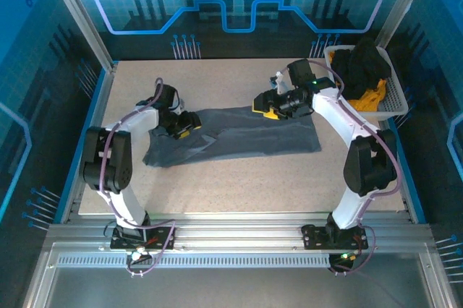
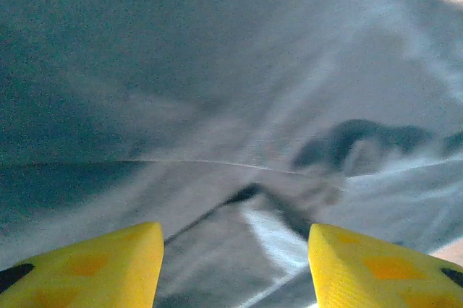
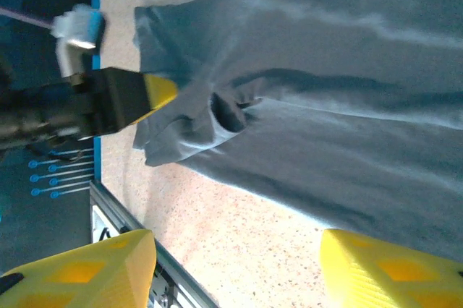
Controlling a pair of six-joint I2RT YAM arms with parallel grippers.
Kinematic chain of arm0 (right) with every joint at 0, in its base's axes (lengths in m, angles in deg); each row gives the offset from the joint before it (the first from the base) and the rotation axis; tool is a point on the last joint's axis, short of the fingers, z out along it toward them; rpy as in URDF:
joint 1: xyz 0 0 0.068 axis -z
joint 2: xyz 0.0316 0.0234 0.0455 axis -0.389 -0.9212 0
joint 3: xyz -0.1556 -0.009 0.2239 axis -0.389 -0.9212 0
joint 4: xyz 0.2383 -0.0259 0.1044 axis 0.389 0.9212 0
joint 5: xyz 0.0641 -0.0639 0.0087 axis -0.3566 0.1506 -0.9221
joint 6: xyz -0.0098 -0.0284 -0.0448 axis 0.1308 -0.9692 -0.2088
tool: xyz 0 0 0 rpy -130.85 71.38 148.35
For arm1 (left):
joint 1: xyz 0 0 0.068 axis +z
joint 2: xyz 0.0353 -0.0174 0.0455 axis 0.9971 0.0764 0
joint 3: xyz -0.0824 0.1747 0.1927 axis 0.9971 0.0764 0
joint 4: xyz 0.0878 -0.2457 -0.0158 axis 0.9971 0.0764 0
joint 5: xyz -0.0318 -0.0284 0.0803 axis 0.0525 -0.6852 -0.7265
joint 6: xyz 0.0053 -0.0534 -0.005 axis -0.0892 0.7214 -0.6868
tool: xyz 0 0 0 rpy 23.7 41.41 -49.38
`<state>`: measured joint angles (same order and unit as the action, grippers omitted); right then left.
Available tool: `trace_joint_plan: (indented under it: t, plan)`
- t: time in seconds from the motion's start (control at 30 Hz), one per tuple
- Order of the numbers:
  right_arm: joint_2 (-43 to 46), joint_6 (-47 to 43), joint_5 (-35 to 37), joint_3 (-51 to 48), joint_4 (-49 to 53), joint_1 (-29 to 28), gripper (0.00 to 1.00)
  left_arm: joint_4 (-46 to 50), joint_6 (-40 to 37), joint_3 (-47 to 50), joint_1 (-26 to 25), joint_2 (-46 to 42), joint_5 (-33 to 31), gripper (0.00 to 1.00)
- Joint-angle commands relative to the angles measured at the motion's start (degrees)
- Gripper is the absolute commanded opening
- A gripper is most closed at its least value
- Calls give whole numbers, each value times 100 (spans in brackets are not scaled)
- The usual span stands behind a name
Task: Fold and stack the t-shirts
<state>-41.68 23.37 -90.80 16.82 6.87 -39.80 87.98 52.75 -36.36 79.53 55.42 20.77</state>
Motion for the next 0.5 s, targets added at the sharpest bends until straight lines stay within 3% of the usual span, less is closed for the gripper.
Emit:
trace_joint_plan:
  t: [0.0,0.47]
  plan:
    - [227,-124,-234,56,-91,-145,62,479,-565,-185,37,219,7,56]
    - [41,161,-197,43,-327,-198,62,411,-532,608,-157,-235,652,55]
